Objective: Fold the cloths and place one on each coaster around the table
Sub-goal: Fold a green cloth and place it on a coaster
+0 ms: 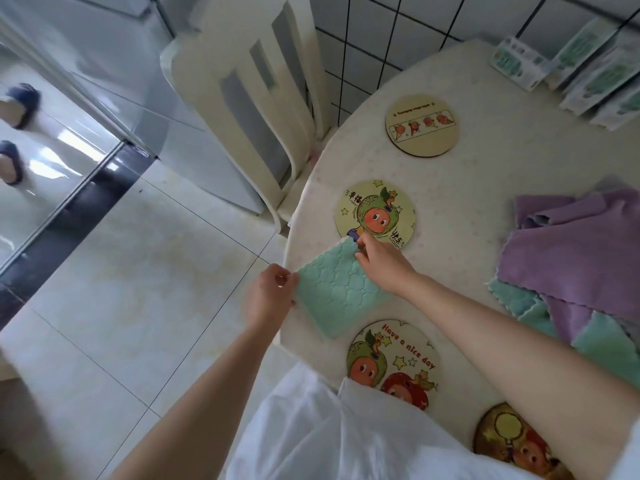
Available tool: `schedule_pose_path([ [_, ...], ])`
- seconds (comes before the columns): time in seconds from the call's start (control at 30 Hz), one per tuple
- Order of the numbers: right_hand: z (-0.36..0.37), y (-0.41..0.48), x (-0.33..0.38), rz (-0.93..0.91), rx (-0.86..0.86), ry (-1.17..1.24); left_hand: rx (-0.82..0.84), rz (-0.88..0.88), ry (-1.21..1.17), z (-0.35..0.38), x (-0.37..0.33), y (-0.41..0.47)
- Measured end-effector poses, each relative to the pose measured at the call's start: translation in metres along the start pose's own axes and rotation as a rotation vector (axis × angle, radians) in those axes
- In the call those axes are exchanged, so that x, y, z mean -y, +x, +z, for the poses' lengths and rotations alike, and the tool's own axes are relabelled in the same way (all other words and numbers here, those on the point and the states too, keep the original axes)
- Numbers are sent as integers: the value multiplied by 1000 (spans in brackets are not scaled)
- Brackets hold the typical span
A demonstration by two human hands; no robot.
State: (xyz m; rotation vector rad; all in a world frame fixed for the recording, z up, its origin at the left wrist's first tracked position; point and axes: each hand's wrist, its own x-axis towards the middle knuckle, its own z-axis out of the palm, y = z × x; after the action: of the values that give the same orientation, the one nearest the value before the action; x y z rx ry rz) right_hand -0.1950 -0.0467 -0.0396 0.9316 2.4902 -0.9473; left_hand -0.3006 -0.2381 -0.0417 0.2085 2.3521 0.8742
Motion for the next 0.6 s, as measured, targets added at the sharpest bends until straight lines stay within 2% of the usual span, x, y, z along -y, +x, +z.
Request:
schedule_pose_path([
  [0.1,1,2,2,21,-27,-16,-143,223,299,4,9,-4],
  [0.17,1,-1,4,11,-66,-19,-198,559,507,12,13,-12],
  [0.23,3,-9,6,-82,-182,-108,-62,878,648,25,19,-22],
  [0.27,5,-15,5,-167,-254,-206,40,960,703,31,23,-26],
  [0.33,14,-30,4,-327,-337,-402,166,976,803,41,32,-32],
  [0.4,28,-45,0,-377,-332,-500,185,915,866,47,39,-33],
  [0.5,46,-56,-12,-291,-234,-536,213,872,917,48,40,-29],
  [0.6,49,-61,-22,-172,-244,-437,228,863,914,44,39,-25],
])
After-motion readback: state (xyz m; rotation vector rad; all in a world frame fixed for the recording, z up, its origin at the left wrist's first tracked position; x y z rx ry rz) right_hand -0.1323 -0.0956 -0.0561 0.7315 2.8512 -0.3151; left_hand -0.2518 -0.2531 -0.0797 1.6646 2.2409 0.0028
